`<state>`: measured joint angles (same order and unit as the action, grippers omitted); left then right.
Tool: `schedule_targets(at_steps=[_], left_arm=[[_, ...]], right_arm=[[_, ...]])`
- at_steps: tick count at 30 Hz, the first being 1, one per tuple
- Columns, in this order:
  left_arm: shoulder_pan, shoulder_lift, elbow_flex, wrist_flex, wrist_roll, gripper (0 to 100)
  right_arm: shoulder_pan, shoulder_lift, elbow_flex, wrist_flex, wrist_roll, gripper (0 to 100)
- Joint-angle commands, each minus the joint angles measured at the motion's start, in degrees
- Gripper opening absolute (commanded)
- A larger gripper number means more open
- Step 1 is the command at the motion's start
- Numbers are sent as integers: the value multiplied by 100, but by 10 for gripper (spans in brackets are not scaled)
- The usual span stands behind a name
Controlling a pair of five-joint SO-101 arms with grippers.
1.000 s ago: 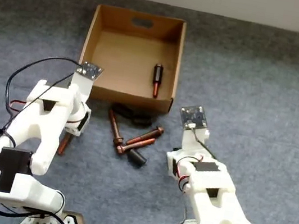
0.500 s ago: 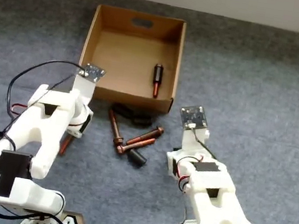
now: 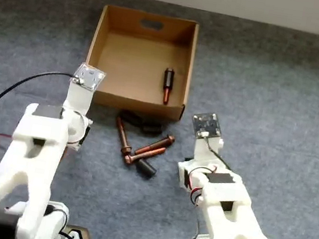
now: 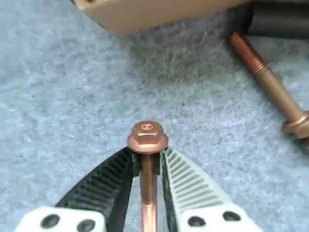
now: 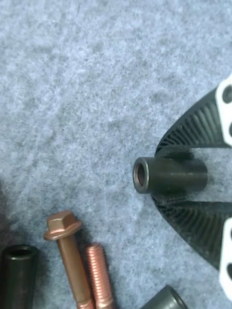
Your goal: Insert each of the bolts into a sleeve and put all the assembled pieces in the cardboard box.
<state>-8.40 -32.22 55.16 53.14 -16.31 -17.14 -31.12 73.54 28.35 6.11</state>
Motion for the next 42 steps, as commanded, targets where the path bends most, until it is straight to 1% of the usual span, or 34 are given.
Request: schedule_targets(at_steps=[1, 4, 7, 11, 14, 17, 22, 25, 29, 31, 33, 37, 40, 42], left_arm=[[127, -1807, 40, 211, 9, 7], [382, -2765, 22, 387, 9, 7], [532, -3266, 22, 378, 35, 7], [541, -3275, -268, 220, 695, 7], [743, -3055, -708, -35, 1169, 7], [1103, -2756, -1226, -158, 1512, 7], [1525, -2527, -1886, -431, 1978, 7], [1895, -2527, -2123, -774, 2233, 7], [2457, -2527, -2158, -1169, 2242, 8], [2633, -2527, -2141, -1266, 2242, 8], [2730, -2519, -2176, -1319, 2242, 8], [2730, -2510, -2167, -1855, 2242, 8], [2738, -2527, -2176, -2356, 2242, 8], [2905, -2536, -2220, -2602, 2242, 8]], right_arm=[[-48, -136, 13, -66, 105, 5], [-48, -136, 4, -66, 88, 5], [-57, -145, -31, -66, 88, 5], [-66, -453, -101, -40, 79, 5], [-57, -1244, -92, -13, 79, 5], [-75, -2281, -242, 374, 79, 5], [-365, -3899, -453, 505, 79, 5], [-646, -4444, -418, 136, 79, 5], [-778, -4664, -163, -549, 79, 5], [-778, -4664, -31, -927, 79, 5], [-778, -4664, 92, -1385, 79, 5], [-778, -4681, 295, -2167, 79, 5], [-778, -4681, 382, -2369, 79, 5], [-778, -4681, 444, -2413, 26, 5]])
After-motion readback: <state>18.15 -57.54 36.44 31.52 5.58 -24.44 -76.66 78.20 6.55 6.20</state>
